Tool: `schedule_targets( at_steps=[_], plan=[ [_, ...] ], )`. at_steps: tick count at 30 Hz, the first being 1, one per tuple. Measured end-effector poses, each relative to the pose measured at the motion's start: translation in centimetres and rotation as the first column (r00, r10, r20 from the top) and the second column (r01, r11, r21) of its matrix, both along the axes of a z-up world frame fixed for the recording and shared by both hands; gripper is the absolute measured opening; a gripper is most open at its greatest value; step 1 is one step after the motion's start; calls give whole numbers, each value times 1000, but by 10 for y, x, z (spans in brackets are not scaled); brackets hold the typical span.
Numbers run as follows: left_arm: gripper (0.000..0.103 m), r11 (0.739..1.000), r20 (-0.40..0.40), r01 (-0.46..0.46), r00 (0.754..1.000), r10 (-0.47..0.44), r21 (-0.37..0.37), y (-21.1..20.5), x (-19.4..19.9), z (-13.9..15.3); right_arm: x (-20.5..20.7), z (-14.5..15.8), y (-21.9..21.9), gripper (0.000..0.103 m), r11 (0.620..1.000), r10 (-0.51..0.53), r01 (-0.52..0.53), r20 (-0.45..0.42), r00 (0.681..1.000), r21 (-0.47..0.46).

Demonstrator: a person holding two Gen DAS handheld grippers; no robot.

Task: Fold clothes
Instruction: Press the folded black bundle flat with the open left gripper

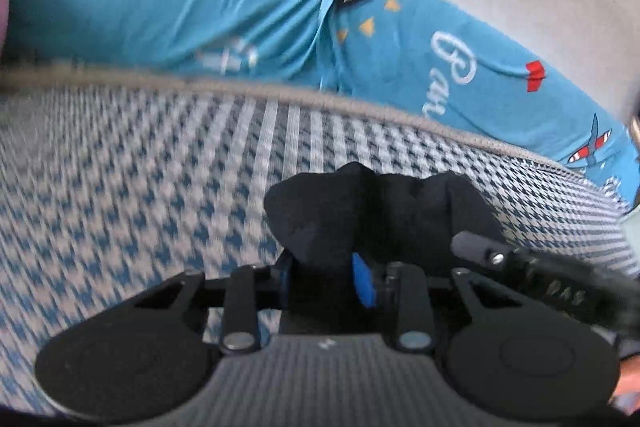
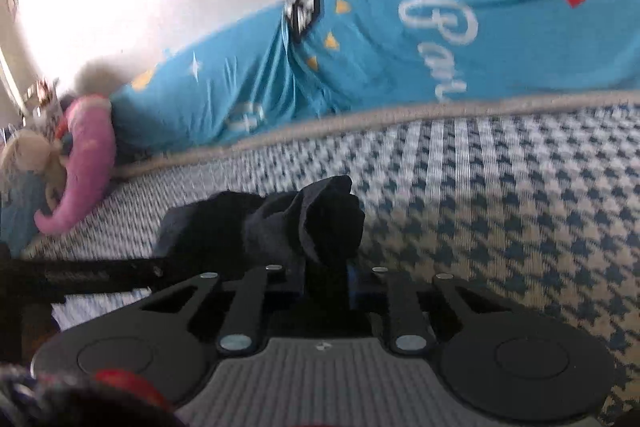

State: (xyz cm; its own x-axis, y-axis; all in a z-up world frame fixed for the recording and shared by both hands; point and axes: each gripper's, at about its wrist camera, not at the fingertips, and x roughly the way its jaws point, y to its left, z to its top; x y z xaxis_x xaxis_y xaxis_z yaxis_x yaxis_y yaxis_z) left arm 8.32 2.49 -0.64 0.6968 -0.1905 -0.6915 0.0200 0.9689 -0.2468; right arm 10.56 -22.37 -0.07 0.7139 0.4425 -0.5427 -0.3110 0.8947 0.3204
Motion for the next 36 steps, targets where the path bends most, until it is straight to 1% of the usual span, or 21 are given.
schedule_targets(
  at_steps=[1,2,4,5,6,7,8,9,12,14,19,22,24,27,31,36],
  plan=[
    [29,1000,24,0,1000,0,26,-3,1,4,0,2,0,20,1000,-11,11,9,1000,1],
    [34,1000,30,-15,999,14,24,-2,4,6,-1,4,0,20,1000,-21,21,17,1000,3],
    [38,999,30,-53,998,53,11,0,9,7,-2,8,0,23,999,-42,42,35,998,6],
    [45,997,26,-77,997,77,3,2,11,7,-1,9,1,25,998,-56,56,38,998,0],
    [58,995,22,-101,995,101,-6,4,12,7,1,8,0,29,997,-78,78,33,996,-18],
    [65,993,22,-114,993,114,-16,4,11,9,3,8,-1,31,994,-102,103,31,994,-27],
    [75,992,24,-125,992,126,-23,4,10,11,3,9,-4,32,993,-114,115,36,993,-25],
    [77,992,25,-127,992,127,-21,5,8,12,3,11,-8,32,993,-118,119,43,992,-19],
    [77,992,24,-128,991,129,-13,10,2,13,0,17,-17,32,993,-116,117,55,992,-11],
    [77,992,16,-129,991,129,-13,13,-3,13,-3,17,-18,32,995,-95,96,47,994,-15],
    [77,994,-34,-107,994,107,-21,15,-8,8,-11,19,-21,32,999,-43,44,28,999,-25],
    [77,997,-55,-78,995,78,10,11,-13,6,-16,19,-22,32,1000,12,-12,4,1000,-12],
    [79,998,-67,-58,996,58,12,9,-15,6,-19,18,-21,32,998,61,-61,-24,998,1],
    [80,1000,-80,-26,996,26,3,5,-21,7,-26,15,-17,32,996,89,-90,-43,995,-25],
    [81,1000,-83,27,996,-26,13,-6,-32,11,-35,10,-7,32,989,131,-135,-73,989,-55],
    [82,996,-86,75,994,-72,36,-19,-44,13,-49,4,3,32,980,155,-163,-72,985,-114]
  ],
)
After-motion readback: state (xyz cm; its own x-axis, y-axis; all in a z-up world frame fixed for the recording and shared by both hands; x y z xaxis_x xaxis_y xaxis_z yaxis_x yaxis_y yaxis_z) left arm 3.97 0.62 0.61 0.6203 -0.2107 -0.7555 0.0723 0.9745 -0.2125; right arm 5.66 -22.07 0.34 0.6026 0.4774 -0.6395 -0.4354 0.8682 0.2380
